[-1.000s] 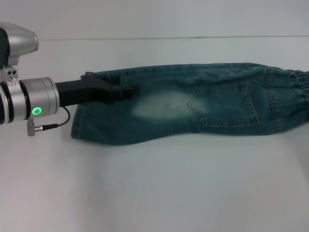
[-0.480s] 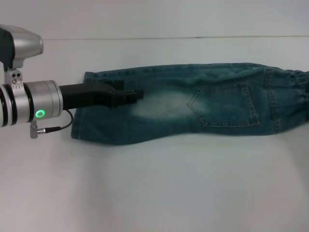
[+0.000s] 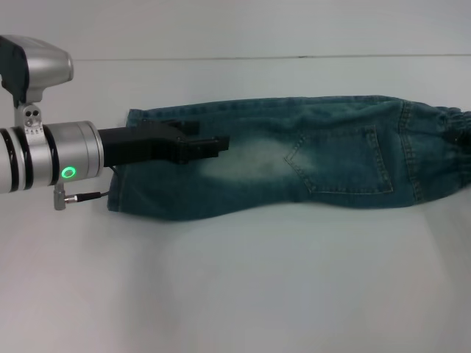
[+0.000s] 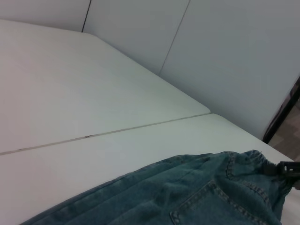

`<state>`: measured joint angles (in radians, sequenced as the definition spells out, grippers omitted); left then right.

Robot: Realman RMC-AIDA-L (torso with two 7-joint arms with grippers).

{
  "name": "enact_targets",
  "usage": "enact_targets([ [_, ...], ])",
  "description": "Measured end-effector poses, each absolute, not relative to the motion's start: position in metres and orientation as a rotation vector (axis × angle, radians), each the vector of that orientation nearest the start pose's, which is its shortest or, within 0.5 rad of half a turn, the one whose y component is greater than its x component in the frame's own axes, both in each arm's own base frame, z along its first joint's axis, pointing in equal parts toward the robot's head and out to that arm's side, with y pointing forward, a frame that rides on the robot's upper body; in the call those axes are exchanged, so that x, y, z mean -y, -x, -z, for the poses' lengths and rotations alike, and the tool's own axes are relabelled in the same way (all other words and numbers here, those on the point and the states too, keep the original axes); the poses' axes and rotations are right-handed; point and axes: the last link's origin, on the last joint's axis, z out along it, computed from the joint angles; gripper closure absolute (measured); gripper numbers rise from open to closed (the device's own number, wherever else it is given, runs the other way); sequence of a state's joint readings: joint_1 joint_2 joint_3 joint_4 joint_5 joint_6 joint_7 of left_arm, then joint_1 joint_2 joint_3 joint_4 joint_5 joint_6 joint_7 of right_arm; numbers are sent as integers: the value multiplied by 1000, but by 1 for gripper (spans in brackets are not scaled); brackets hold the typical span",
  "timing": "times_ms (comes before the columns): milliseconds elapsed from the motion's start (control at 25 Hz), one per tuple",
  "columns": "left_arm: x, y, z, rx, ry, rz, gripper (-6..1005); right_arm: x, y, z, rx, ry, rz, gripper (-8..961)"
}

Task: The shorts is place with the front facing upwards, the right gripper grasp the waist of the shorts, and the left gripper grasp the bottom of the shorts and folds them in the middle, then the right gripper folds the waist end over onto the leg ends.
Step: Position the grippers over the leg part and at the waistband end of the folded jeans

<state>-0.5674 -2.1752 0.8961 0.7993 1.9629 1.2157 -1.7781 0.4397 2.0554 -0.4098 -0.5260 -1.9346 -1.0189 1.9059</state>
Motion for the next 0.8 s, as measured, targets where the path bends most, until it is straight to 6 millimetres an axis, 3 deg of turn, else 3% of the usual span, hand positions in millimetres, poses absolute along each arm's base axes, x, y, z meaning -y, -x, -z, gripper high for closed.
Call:
enact_targets([
  [200,-373,221,33,938,2548,614,287,-344,-380,-39,-1608,1657,-742,265],
  [520,-371,214,40,924,2565,675,297,-338,-378,-42,-1605,1690,-771,620],
  [720,-370,205,51,825,2582,742,303,-331,-373,-54,-1585,1725,-833,847],
  [800,-370,204,54,795,2571,767,305,-327,-371,-61,-1576,1723,-862,847],
])
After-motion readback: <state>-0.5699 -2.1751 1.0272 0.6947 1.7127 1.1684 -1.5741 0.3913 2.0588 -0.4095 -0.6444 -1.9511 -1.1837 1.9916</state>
